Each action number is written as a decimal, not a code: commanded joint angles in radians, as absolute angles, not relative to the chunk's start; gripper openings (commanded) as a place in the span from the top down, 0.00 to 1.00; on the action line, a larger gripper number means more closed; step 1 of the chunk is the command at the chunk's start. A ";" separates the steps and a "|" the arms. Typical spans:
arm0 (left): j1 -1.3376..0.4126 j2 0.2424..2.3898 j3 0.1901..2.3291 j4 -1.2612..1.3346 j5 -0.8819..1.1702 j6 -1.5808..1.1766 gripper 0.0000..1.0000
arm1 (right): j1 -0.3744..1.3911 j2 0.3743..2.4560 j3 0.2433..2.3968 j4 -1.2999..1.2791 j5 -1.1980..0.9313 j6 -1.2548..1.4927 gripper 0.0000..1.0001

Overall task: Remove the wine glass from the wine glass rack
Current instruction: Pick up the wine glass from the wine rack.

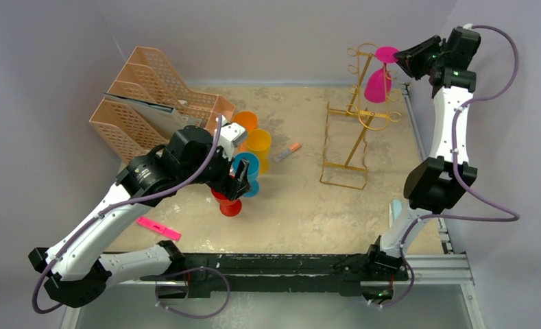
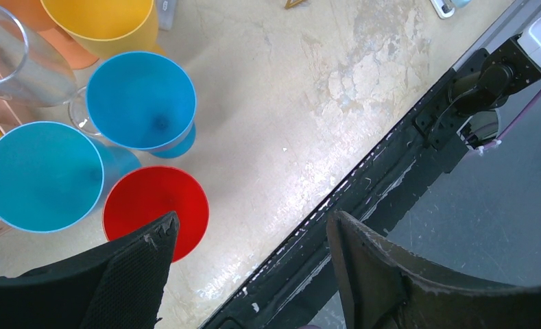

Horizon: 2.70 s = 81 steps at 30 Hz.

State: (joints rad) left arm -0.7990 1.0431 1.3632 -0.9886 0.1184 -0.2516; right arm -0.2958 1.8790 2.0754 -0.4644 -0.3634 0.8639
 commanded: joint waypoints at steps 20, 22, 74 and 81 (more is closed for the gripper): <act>-0.801 1.054 1.385 -0.951 0.138 -0.267 0.22 | -0.280 1.877 2.074 -0.439 -0.365 0.861 0.75; -0.799 1.053 1.385 -0.950 0.139 -0.270 0.22 | -0.278 1.876 2.075 -0.439 -0.357 0.855 0.80; -0.799 1.002 1.368 -0.935 0.005 -0.366 0.22 | -0.255 1.858 2.036 -0.426 -0.284 0.937 1.00; -0.799 0.888 1.357 -0.924 -0.153 -0.361 0.13 | -0.255 1.857 2.046 -0.433 -0.275 0.935 0.88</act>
